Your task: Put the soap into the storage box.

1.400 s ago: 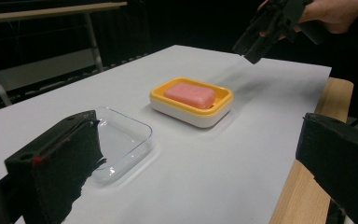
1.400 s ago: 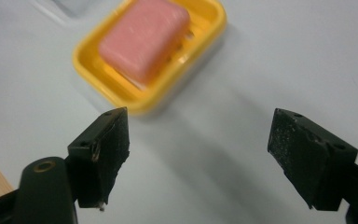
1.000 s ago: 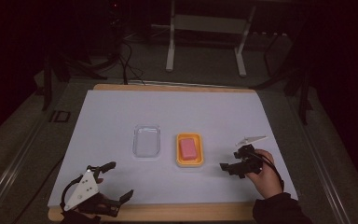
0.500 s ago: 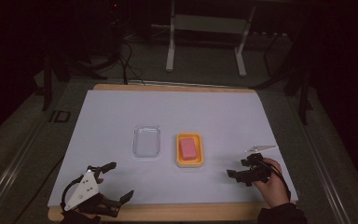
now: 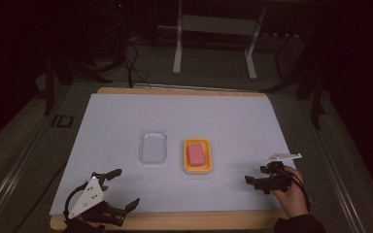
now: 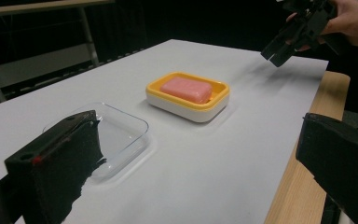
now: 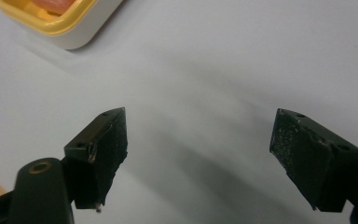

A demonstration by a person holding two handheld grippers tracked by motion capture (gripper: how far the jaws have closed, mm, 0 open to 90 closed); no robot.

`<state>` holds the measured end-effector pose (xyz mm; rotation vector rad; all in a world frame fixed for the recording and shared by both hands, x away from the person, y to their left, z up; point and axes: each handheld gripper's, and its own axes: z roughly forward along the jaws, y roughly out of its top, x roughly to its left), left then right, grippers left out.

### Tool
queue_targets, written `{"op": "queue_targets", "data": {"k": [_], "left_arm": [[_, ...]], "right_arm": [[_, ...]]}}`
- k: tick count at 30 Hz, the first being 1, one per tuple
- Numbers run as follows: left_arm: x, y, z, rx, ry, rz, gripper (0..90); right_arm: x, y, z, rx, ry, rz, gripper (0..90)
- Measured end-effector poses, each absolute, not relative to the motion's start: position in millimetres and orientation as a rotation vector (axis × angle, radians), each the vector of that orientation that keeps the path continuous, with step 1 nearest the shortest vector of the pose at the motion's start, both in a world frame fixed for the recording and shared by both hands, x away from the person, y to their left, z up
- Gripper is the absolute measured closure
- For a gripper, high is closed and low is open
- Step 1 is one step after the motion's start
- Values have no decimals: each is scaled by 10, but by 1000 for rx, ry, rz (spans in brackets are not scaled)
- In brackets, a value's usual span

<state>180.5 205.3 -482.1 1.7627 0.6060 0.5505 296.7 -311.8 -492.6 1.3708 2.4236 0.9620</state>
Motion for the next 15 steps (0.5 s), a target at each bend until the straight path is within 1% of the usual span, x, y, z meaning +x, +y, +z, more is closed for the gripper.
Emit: {"op": "queue_targets", "data": {"k": [15], "left_arm": [[1810,2053,-4824,1767,604,545,6]], "right_arm": [[2989,-3125,-4985,1345,2434,927,192]]}}
